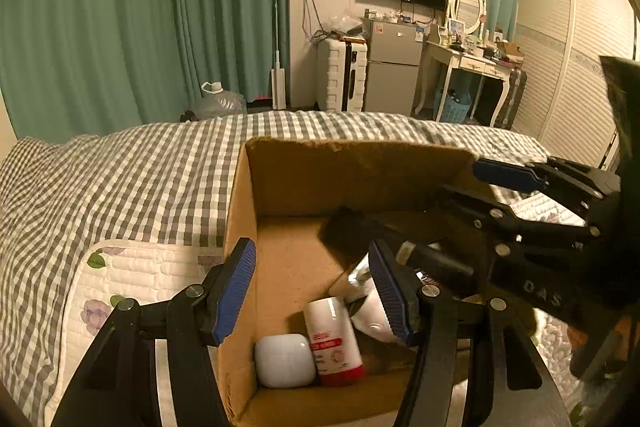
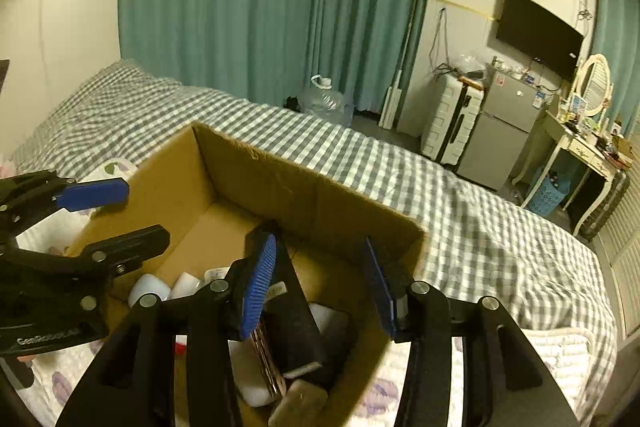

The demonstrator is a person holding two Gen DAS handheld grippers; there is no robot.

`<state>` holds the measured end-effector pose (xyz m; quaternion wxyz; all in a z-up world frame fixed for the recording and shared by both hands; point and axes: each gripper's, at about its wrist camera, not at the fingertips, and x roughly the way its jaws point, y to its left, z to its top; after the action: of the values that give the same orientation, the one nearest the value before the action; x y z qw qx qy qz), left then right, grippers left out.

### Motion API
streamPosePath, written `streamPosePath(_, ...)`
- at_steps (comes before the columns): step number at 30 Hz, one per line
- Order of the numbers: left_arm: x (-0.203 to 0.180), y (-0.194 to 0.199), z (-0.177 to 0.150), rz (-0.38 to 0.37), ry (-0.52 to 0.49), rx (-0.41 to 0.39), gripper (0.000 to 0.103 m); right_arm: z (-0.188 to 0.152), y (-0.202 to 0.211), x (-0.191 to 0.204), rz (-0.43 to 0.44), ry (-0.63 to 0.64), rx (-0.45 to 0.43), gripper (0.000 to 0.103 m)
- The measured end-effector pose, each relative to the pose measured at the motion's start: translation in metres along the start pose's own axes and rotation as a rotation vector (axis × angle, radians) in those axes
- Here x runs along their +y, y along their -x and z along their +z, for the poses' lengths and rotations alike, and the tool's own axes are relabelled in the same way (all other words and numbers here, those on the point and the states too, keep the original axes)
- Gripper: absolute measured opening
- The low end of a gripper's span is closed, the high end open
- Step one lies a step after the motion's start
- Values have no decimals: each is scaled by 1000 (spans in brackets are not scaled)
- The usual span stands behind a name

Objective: Organize rigid objects

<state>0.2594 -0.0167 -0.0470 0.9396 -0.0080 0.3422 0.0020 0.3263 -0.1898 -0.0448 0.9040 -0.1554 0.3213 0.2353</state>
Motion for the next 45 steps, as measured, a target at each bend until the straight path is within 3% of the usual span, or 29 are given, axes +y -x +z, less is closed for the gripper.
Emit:
streamPosePath(4,-6,26,4,-3,16,-20,67,2,37,-5,-51,-32,-31,50)
streamPosePath(8,-19,69,9,66,-27,-108,71,7,85,-14,-78,-70,-84,57)
streamPosePath(11,-27,100,11,99,-33,-177,73,7,123,-14,-121,-96,-127,78)
streamPosePath(13,-33,120,8,108,-40,-220,73,6,151,-12,-201,-131,-181,103)
streamPosePath(18,-43,159,3,131,-51,-280,78,-1,208,0,-256,-169,-276,103)
streamPosePath(28,-43,248,-32,66,-29,-506,81,-45,280,29,-215,-330,-392,103)
streamPosePath(33,-36,254,-54,48,-23,-522,81,-67,277,55,-238,-318,-401,103)
streamPosePath(37,-31,243,-78,85,-41,-523,81,-82,261,74,-256,-276,-408,103)
streamPosePath(45,-6,211,-98,110,-26,-453,81,-98,216,89,-258,-264,-388,103)
